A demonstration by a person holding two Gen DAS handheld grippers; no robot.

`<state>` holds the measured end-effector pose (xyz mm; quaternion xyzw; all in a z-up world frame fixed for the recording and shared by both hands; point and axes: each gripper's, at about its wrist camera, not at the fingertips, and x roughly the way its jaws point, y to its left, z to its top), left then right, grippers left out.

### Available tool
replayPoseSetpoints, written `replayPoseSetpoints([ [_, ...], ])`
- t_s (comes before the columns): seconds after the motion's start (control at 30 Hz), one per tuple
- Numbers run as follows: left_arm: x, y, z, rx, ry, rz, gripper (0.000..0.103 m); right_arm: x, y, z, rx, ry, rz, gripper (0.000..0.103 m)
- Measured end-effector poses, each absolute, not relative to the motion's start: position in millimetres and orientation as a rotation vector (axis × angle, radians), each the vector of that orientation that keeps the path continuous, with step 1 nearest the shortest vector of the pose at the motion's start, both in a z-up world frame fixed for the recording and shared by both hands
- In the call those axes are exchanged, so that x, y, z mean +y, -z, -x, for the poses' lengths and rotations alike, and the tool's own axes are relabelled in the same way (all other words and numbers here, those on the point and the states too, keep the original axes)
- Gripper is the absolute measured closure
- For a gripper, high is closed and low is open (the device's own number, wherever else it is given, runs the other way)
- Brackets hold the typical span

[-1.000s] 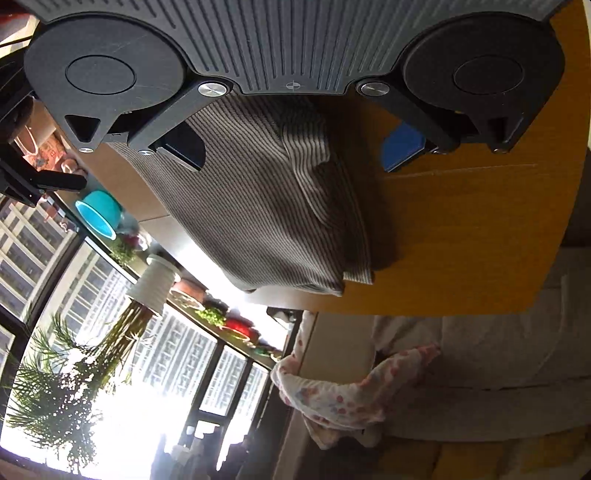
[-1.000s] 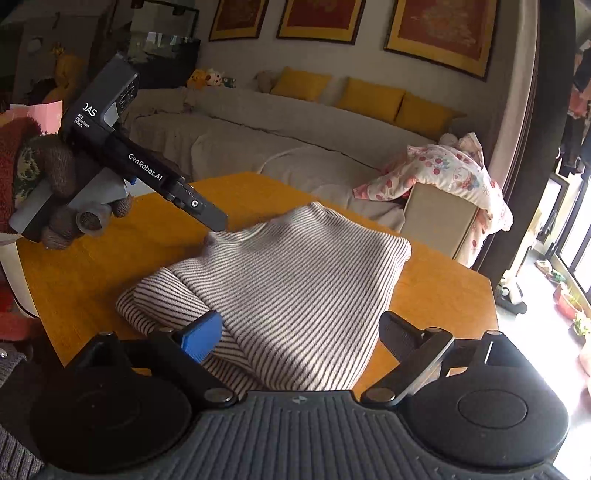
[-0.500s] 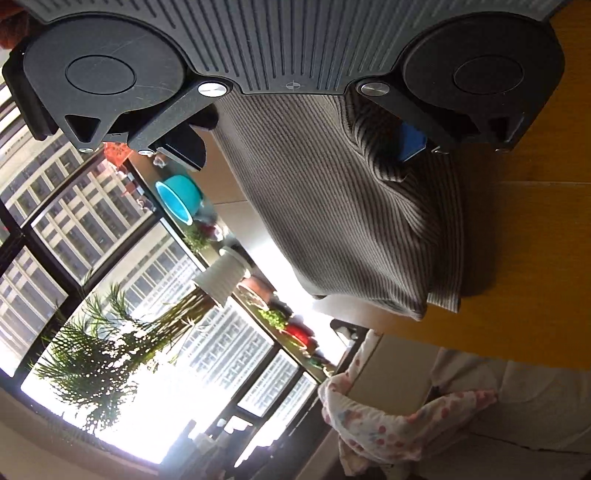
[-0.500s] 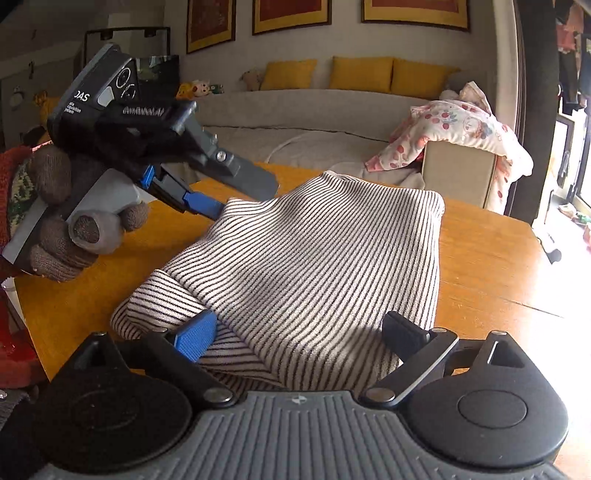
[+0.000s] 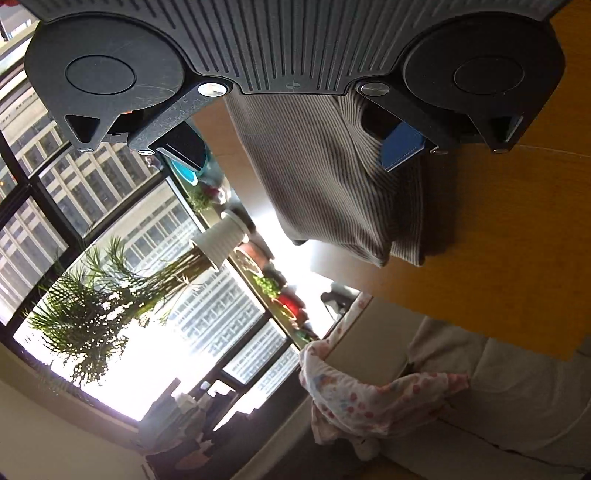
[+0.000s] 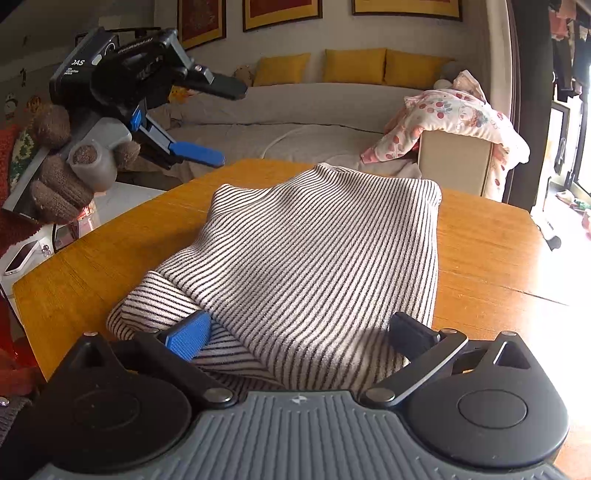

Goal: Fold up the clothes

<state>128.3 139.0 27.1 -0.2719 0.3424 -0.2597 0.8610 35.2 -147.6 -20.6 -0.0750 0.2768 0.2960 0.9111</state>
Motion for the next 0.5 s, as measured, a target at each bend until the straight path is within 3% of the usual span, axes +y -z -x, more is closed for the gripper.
replayPoseSetpoints([
  [0.23, 120, 1, -148, 0.817, 0.596, 0.577, 0.000, -146, 21, -38, 0.568, -0.603, 0.160, 0.000],
  [0.5, 149, -31, -186, 0.618, 0.444, 0.634, 0.000, -146, 21, -38, 0.565, -0.588, 0.161, 0.000],
])
